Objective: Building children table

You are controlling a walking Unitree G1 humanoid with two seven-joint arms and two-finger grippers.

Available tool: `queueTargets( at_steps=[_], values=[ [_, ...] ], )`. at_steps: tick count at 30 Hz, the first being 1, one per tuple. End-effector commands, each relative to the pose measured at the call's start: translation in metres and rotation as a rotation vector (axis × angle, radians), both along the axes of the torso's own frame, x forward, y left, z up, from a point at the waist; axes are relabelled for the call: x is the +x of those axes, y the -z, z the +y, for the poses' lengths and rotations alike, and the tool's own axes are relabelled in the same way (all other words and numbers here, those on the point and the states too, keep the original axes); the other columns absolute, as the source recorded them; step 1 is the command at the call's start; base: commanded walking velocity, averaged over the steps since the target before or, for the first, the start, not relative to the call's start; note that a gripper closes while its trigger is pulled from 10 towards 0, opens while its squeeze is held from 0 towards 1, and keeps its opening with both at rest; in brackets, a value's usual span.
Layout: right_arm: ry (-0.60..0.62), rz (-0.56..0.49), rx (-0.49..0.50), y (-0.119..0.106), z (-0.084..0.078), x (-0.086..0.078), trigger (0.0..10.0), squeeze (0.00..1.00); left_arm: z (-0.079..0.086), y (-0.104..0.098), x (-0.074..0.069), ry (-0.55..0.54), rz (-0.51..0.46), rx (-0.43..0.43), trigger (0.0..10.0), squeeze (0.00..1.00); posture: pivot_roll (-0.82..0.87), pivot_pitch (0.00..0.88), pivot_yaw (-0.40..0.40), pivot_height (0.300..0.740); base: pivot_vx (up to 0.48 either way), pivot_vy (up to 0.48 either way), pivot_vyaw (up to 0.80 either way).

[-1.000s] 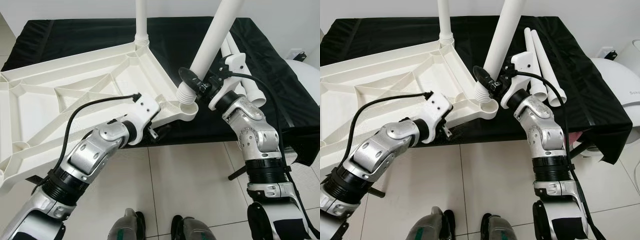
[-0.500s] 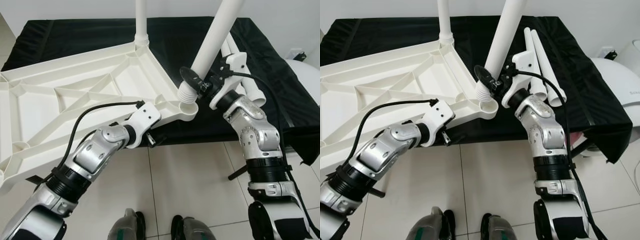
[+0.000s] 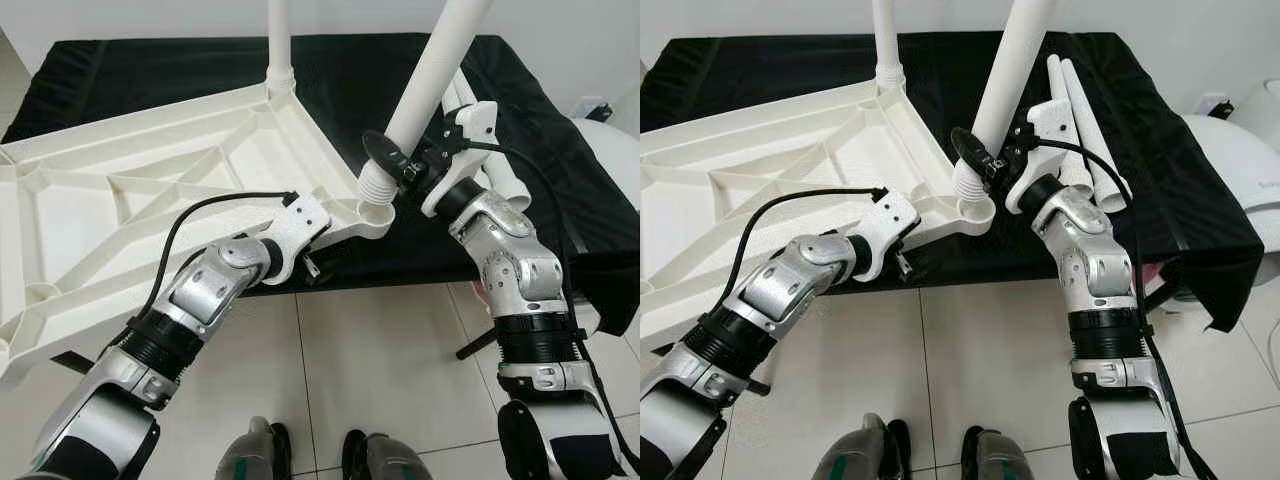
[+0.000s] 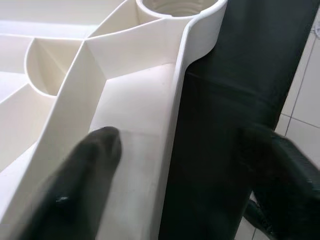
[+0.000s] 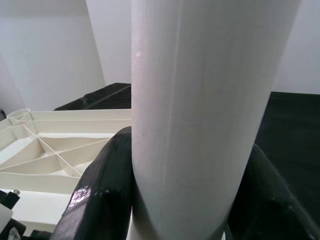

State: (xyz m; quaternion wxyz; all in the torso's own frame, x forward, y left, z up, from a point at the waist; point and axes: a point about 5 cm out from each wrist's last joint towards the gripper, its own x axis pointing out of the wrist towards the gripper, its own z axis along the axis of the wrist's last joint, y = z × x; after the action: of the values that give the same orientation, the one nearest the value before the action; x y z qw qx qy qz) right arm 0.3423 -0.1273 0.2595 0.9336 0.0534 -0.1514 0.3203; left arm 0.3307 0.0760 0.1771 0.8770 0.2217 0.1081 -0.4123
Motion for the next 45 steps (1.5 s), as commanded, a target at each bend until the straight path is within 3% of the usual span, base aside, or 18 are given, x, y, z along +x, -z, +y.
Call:
queueTargets(
  at_steps=[1, 7, 8, 11, 14, 15, 19, 20, 23, 24, 27, 28, 31, 36, 37, 43, 44, 45],
  values=[
    [0.001, -0.029, -0.006, -0.005, -0.001, -0.002, 10.0, 0.0, -0.001, -0.001, -0.003, 0.032, 0.026, -0.02, 0.0, 0.0, -0.06, 0.153, 0.002, 0.74, 0.0, 0.0, 0.0],
    [-0.002, -0.029, -0.012, -0.004, -0.001, -0.001, 10.0, 0.0, 0.0, 0.002, -0.014, 0.113, 0.049, -0.019, 0.0, 0.0, -0.06, 0.154, 0.003, 0.74, 0.0, 0.0, 0.0],
    [-0.002, -0.029, -0.013, -0.005, -0.001, -0.001, 10.0, 0.0, 0.001, 0.003, -0.014, 0.11, 0.053, -0.013, 7.1, 0.0, -0.06, 0.154, 0.003, 0.74, 0.0, 0.0, 0.0],
    [-0.003, -0.029, -0.013, -0.004, -0.001, -0.001, 10.0, 0.0, 0.004, 0.009, -0.015, 0.102, 0.079, -0.002, 9.6, 0.0, -0.06, 0.151, 0.002, 0.74, 0.0, 0.0, 0.0],
    [-0.007, -0.03, -0.015, -0.004, -0.001, -0.001, 10.0, 0.0, 0.008, 0.014, -0.018, 0.108, 0.081, 0.026, 6.0, 0.0, -0.06, 0.15, 0.002, 0.74, 0.0, 0.0, 0.0],
    [-0.008, -0.03, -0.016, -0.004, 0.0, -0.002, 10.0, 0.0, 0.009, 0.016, -0.019, 0.112, 0.088, 0.03, 9.3, 0.0, -0.06, 0.149, 0.002, 0.74, 0.0, 0.0, 0.0],
    [-0.008, -0.03, -0.018, -0.004, 0.0, -0.002, 10.0, 0.0, 0.011, 0.02, -0.022, 0.118, 0.11, 0.028, 6.5, 0.0, -0.06, 0.148, 0.002, 0.74, 0.0, 0.0, 0.0],
    [-0.009, -0.031, -0.018, -0.004, -0.001, -0.002, 10.0, 0.0, 0.011, 0.02, -0.024, 0.135, 0.113, 0.03, 0.0, 0.0, -0.06, 0.148, 0.002, 0.74, 0.0, 0.0, 0.0],
    [-0.008, -0.031, -0.022, -0.004, -0.001, -0.002, 10.0, 0.0, 0.009, 0.021, -0.027, 0.143, 0.12, 0.024, 0.7, 0.0, -0.06, 0.146, 0.003, 0.74, 0.0, 0.0, 0.0],
    [-0.008, -0.03, -0.023, -0.004, -0.002, -0.002, 10.0, 0.0, 0.009, 0.019, -0.026, 0.139, 0.108, 0.021, 9.4, 0.0, -0.06, 0.146, 0.003, 0.74, 0.0, 0.0, 0.0],
    [-0.008, -0.03, -0.023, -0.004, -0.002, -0.002, 10.0, 0.0, 0.009, 0.016, -0.025, 0.136, 0.093, 0.018, 9.4, 0.0, -0.06, 0.146, 0.003, 0.74, 0.0, 0.0, 0.0],
    [-0.009, -0.03, -0.024, -0.003, -0.002, -0.002, 10.0, 0.0, 0.008, 0.013, -0.025, 0.152, 0.085, 0.013, 1.8, 0.0, -0.06, 0.141, 0.004, 0.74, 0.0, 0.0, 0.0],
    [-0.01, -0.029, -0.026, -0.003, -0.002, -0.002, 10.0, 0.0, 0.007, 0.01, -0.026, 0.168, 0.086, 0.001, 0.0, 0.0, -0.06, 0.141, 0.004, 0.74, 0.0, 0.0, 0.0],
    [-0.017, -0.023, -0.038, 0.002, -0.001, -0.004, 10.0, 0.0, 0.009, 0.008, -0.026, 0.165, 0.071, 0.015, 3.7, 0.0, -0.06, 0.14, 0.008, 0.74, 0.0, 0.0, 0.0],
    [-0.017, -0.018, -0.044, 0.004, -0.001, -0.004, 10.0, 0.0, 0.01, 0.007, -0.027, 0.162, 0.071, 0.015, 10.0, 0.0, -0.06, 0.143, 0.009, 0.74, 0.0, 0.0, 0.0],
    [-0.011, -0.002, -0.065, 0.014, -0.002, -0.003, 10.0, 0.0, 0.012, 0.003, -0.032, 0.183, 0.079, -0.001, 10.0, 0.0, -0.06, 0.15, 0.011, 0.74, 0.0, 0.0, 0.0],
    [-0.009, 0.001, -0.067, 0.015, -0.002, -0.003, 10.0, 0.0, 0.013, 0.002, -0.033, 0.187, 0.078, -0.002, 2.0, 0.0, -0.06, 0.15, 0.011, 0.74, 0.0, 0.0, 0.0],
    [-0.008, 0.003, -0.069, 0.016, -0.002, -0.002, 10.0, 0.0, 0.015, 0.001, -0.034, 0.189, 0.076, -0.001, 0.0, 0.0, -0.06, 0.15, 0.011, 0.74, 0.0, 0.0, 0.0]
  ],
)
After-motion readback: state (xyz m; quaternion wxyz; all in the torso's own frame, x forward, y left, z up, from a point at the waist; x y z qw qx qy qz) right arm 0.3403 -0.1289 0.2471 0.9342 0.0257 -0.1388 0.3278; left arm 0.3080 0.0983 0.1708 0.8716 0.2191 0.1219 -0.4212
